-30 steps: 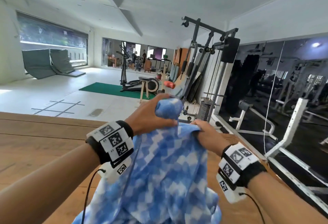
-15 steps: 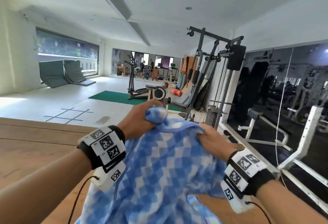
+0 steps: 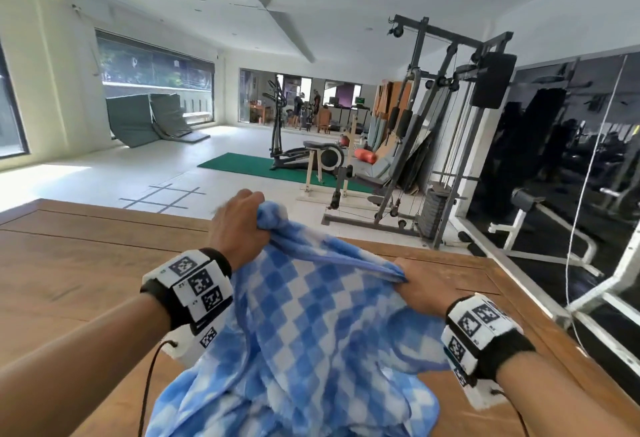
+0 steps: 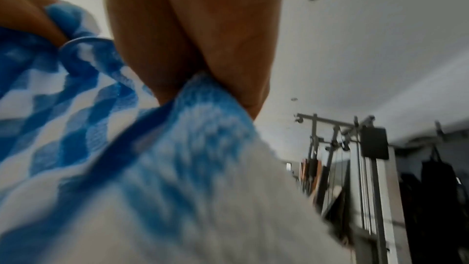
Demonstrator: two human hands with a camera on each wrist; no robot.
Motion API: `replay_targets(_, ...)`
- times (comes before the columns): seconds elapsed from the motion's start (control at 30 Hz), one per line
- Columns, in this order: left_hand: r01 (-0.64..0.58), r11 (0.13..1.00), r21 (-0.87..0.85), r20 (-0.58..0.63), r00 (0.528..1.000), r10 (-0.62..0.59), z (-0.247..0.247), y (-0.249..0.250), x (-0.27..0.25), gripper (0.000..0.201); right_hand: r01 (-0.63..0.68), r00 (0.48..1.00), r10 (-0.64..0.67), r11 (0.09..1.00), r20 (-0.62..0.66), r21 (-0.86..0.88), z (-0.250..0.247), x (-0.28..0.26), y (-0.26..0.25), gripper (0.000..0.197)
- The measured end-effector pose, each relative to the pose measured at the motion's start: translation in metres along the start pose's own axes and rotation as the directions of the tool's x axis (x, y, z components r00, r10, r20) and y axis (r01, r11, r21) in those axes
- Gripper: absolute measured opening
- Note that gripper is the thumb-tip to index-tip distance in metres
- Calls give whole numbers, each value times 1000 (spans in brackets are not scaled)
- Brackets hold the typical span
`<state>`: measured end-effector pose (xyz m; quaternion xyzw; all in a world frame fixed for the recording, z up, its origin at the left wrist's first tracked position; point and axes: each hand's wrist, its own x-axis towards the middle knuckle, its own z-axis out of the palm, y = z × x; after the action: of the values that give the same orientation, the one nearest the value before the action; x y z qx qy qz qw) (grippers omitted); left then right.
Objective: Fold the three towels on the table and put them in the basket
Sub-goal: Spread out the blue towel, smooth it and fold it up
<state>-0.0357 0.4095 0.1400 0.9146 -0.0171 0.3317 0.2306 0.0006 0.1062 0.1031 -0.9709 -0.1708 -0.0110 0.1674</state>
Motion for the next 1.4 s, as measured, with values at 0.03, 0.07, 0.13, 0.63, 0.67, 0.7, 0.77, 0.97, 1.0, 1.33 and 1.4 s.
replay_targets(0.03, 32, 999, -38, 31, 999, -31, 2, -7, -4, 13, 8, 999, -4, 997, -47, 79, 4, 3, 4, 14)
replay_targets(0.07, 64, 996, -62, 65, 996, -60, 4, -13, -10, 14, 40, 994, -22, 985, -107, 167, 8, 4, 3, 19)
replay_targets(0.13, 123, 989, -85, 133, 985, -111, 6, -26, -24, 15, 122, 980, -66, 947, -190, 297, 15, 7, -4, 14)
replay_targets(0.63, -89, 990, 111, 812, 582, -39, 9, -108, -146, 66, 89, 986, -131, 938, 104, 334, 124, -46, -63, 25)
replay_targets(0.67, -165, 975, 150, 843, 536, -39, 11, -113, -155, 91, 57, 980, -111, 952, 167, 301, 132, -52, -68, 32)
replay_targets(0.7, -224, 960, 167, 866, 499, -35, 14, -117, -163, 102, 39, 966, -99, 969, 240, 243, 141, -59, -71, 43)
replay_targets(0.77, -316, 939, 135, 902, 431, 15, 16, -122, -179, 88, 52, 929, -65, 998, 365, 46, 163, -73, -77, 63)
replay_targets(0.97, -322, 946, 30, 930, 356, 91, 11, -119, -221, 41, -47, 911, 88, 993, 402, -112, 205, -130, -101, 29)
replay_targets(1.0, -273, 962, 21, 942, 329, 73, 10, -122, -224, 44, -37, 929, 48, 999, 366, -38, 206, -137, -106, 29)
replay_targets(1.33, -238, 950, 200, 955, 264, -135, -25, -139, -228, 67, -92, 875, 155, 983, 459, -158, 222, -155, -156, 61)
replay_targets(1.4, -325, 920, 219, 964, 216, -153, -33, -145, -229, 65, -92, 849, 194, 970, 492, -224, 227, -156, -173, 48)
